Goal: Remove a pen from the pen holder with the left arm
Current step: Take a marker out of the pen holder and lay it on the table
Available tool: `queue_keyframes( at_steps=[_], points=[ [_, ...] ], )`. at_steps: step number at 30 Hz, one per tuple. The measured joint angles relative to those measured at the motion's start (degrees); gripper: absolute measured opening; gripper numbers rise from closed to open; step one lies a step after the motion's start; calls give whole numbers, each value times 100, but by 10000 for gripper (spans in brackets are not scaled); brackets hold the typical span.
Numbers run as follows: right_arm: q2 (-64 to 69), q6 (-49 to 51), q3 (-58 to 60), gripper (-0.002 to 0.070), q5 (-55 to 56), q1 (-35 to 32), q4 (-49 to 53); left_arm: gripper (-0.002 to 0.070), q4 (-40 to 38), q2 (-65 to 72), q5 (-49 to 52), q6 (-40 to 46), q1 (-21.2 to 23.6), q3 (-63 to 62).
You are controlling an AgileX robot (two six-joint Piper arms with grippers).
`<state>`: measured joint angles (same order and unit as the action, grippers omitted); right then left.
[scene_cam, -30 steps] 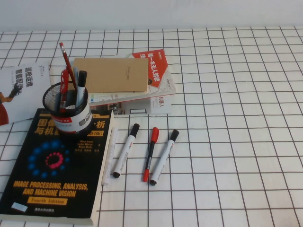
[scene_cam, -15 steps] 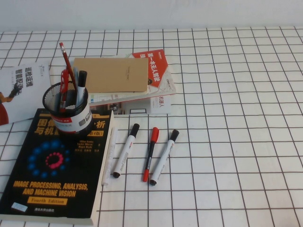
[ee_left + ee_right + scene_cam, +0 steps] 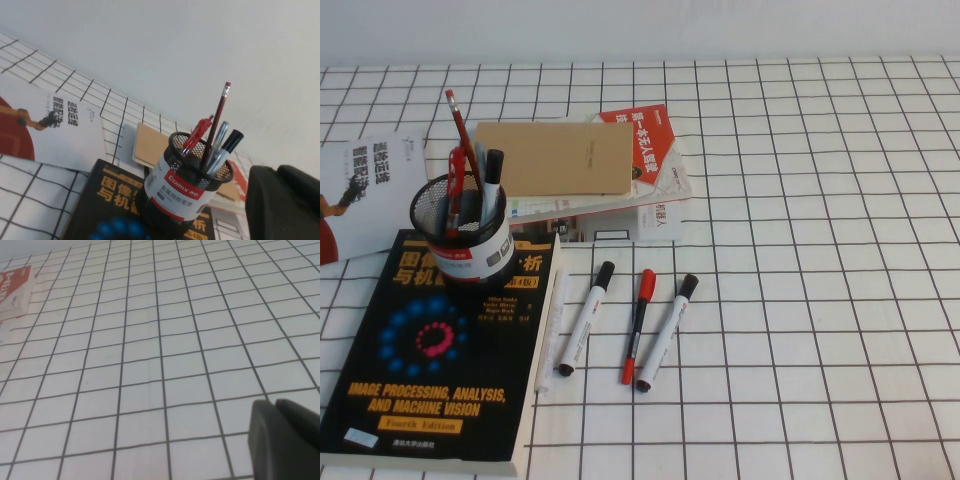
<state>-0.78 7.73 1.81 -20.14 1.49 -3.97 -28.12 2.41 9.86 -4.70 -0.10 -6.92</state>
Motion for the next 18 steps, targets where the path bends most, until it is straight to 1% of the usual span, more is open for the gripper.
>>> queue_keyframes(
  at_steps=[2,5,8,10,12,16,18],
  points=[
    [0,0,0,-17,0,0,0,-3,37,349,362,531,0,-465],
    [0,0,0,-16,0,0,0,-3,37,881,600,1234,0,-1049],
    [0,0,0,-16,0,0,0,-3,70,1447,503,1514,0,-1441],
    [0,0,0,-16,0,0,0,-3,186,1727,295,1470,0,-1571],
    [0,0,0,-17,0,0,0,-3,586,2042,-12,968,0,-1623],
    [0,0,0,-17,0,0,0,-3,1931,2573,-483,-891,0,-1635],
    [0,0,0,-16,0,0,0,-3,2443,2808,-646,-1372,0,-1635]
  ],
)
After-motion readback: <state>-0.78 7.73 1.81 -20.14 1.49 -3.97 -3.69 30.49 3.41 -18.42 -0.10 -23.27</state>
